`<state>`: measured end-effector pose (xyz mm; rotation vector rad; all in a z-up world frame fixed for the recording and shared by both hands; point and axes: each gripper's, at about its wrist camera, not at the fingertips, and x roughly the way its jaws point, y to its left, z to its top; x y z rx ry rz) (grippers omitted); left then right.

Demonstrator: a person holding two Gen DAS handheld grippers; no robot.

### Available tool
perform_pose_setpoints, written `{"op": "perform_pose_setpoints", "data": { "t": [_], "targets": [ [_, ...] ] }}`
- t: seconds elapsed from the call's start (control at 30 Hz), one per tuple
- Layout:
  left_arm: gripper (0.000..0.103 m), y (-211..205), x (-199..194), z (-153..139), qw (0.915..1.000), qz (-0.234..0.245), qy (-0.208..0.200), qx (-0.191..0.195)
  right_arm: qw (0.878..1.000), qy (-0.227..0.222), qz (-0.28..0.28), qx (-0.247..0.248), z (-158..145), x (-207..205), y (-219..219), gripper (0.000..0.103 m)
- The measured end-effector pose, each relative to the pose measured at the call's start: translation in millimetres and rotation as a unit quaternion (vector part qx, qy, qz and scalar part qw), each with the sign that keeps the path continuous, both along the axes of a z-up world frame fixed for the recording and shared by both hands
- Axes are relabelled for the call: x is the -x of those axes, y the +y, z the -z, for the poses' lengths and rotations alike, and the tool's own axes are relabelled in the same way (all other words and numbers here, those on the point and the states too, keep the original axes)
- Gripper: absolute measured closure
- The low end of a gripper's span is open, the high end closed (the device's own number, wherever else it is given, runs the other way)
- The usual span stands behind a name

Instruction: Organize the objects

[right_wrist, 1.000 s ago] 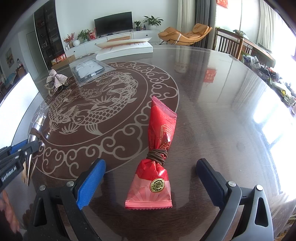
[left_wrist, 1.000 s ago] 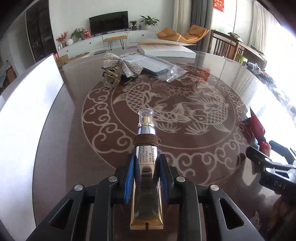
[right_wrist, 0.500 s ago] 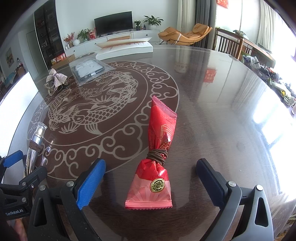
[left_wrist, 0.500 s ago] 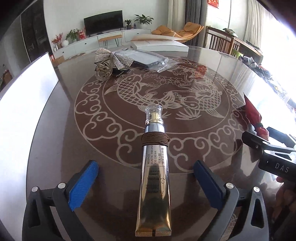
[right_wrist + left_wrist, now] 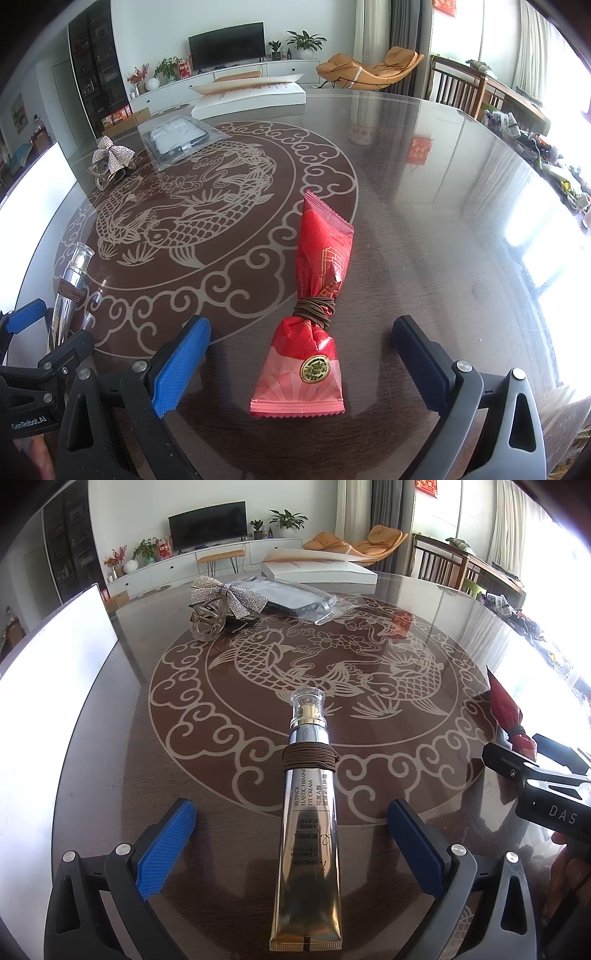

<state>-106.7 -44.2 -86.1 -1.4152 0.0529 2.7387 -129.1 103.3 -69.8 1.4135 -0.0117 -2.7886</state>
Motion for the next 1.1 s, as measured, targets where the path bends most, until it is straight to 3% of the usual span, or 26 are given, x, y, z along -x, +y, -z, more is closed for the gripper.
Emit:
{"op": "perform_pose_setpoints", "data": {
  "t": [0.67,0.8,0.87,0.9,0.93,0.97,1.0,1.1],
  "targets": [
    [0.000,-0.1,0.2,0.4,1.0000,0.001,0.000,0.000,1.000,-0.001,-0.002,0.000,0.6,0.5,0.0,0.002],
    [0.000,-1.1,7.2,-1.9,0.9996,0.017,-0.020,0.001,1.000,-0.004,-0.002,-0.009,1.5,0.9,-2.3,0.002],
    [0.014,0.5,7.1,-5.1,0.9996,0.024,-0.013,0.003,1.000,-0.004,-0.010,-0.014,1.4,-1.5,-4.9,0.005],
    [0.036,3.3,4.9,-7.8,0.9996,0.029,-0.003,0.003,1.000,0.002,-0.015,-0.013,-0.1,-5.1,-5.9,0.017],
    [0.061,6.3,2.9,-10.3,0.9993,0.036,0.002,0.004,1.000,0.010,-0.022,-0.014,-2.4,-9.9,-8.1,0.041],
    [0.075,10.2,0.9,-12.1,0.9990,0.043,0.005,0.007,0.999,0.015,-0.028,-0.014,-5.8,-13.2,-9.8,0.056],
    [0.078,13.4,-0.3,-12.4,0.9988,0.047,0.007,0.010,0.999,0.013,-0.031,-0.014,-7.8,-15.3,-11.5,0.070],
    [0.079,14.1,-8.1,-13.3,0.9986,0.050,0.008,-0.016,0.999,0.002,-0.035,0.031,-13.4,-21.6,-8.3,0.076]
  ]
}}
